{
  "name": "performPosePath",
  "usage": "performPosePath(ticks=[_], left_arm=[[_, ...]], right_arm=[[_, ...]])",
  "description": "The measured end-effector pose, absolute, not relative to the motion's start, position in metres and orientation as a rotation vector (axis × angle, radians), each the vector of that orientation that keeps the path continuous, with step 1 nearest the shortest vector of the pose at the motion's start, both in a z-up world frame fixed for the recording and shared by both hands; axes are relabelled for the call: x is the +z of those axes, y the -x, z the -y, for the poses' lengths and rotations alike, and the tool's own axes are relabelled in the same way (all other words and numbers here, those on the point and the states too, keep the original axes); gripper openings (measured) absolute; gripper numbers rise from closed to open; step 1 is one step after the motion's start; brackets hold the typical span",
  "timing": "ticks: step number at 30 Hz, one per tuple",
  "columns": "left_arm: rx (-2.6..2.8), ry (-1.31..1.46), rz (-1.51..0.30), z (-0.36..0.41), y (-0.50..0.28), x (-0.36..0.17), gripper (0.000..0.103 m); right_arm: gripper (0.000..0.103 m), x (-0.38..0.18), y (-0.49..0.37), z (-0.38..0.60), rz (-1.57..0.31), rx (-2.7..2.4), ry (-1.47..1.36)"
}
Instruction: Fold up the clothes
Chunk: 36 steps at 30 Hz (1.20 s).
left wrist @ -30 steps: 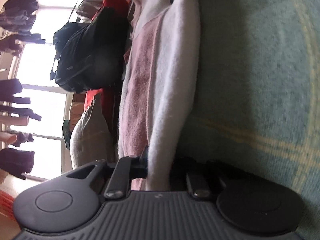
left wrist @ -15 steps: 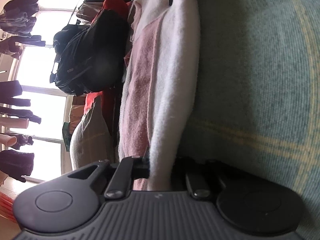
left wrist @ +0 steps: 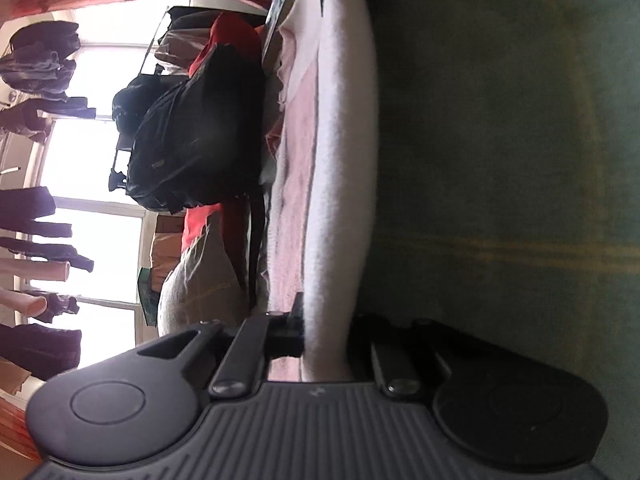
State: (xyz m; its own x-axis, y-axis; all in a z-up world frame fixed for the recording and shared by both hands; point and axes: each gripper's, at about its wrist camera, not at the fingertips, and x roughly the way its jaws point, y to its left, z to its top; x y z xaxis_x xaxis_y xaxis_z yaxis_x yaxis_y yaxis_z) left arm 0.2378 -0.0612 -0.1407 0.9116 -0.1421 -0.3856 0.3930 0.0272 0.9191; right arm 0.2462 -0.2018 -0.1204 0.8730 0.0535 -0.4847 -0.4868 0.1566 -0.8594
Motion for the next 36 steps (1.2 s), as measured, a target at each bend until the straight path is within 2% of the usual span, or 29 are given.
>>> performPosePath(ticks=[22,36], left_arm=[[-0.609,-1.561,-0.244,0.027,-0.047,-0.106,0.009],[-0.643,-1.546,-0.271,0.028,-0.027,-0.115,0.009]], right_arm=[[0.012,-0.078,-0.061,0.194,-0.512,0.605,1.380],[0.013,-0.093,-0.029,0.193,-0.568,0.632,1.321]])
